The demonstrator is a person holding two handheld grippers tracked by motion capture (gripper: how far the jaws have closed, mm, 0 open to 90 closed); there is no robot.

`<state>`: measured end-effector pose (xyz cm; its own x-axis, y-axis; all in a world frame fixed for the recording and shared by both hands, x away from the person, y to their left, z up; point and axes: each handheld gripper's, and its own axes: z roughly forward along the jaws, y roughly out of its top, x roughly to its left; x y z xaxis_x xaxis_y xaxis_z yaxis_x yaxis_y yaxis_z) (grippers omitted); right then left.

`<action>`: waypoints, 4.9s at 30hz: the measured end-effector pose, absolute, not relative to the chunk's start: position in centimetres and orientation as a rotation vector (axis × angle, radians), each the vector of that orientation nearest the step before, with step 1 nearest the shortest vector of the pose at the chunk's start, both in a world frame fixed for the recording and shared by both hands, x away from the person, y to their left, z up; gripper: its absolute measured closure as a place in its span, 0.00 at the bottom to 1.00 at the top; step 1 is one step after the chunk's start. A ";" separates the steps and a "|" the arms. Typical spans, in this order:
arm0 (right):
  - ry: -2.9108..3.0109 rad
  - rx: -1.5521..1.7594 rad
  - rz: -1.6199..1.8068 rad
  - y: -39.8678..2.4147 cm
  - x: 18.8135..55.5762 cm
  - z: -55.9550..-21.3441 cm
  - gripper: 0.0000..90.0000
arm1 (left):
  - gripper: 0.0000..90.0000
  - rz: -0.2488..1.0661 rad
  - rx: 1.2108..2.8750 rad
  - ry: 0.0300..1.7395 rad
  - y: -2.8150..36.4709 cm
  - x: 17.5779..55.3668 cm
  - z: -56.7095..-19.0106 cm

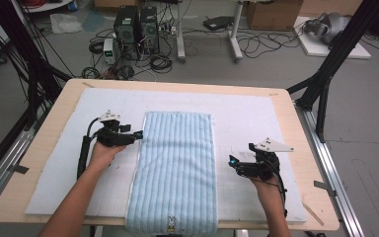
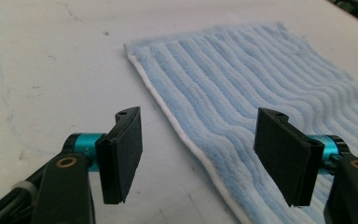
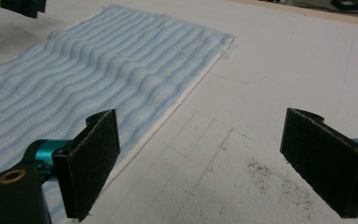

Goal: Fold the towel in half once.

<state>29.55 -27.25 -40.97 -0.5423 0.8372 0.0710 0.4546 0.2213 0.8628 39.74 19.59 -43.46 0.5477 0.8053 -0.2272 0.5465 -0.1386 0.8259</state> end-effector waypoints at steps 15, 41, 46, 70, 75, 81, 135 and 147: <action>2.095 1.204 1.265 -27.3 29.6 -41.2 0.12 | 0.87 0.429 1.988 1.064 17.1 40.6 -45.0; 2.261 1.354 1.077 -19.9 40.1 -43.5 0.42 | 0.99 0.353 1.863 1.096 18.0 40.9 -44.6; 2.273 1.366 1.028 -18.6 41.0 -44.2 0.53 | 0.99 0.345 1.855 1.106 18.0 40.9 -44.7; 2.134 1.300 1.070 -18.6 42.5 -42.3 0.96 | 0.99 0.295 1.687 1.167 18.6 43.3 -43.2; 2.144 1.291 1.131 -18.9 42.5 -41.8 0.96 | 0.99 0.272 1.702 1.137 19.1 42.9 -42.9; 2.159 1.253 1.201 -18.9 41.1 -41.3 0.96 | 0.99 0.272 1.699 1.080 19.4 41.5 -42.4; 2.244 1.241 1.325 -21.8 30.9 -42.2 0.63 | 0.53 0.241 1.783 1.000 20.6 33.8 -43.4; 2.206 1.292 1.306 -21.6 33.4 -41.2 0.51 | 0.54 0.269 1.847 1.107 18.8 39.2 -43.9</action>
<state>33.43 -21.60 -41.18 -0.5658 0.8007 0.1967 0.5576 0.1958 0.8067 39.21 18.85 -43.90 0.5689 0.7813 -0.2566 0.5767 -0.1566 0.8018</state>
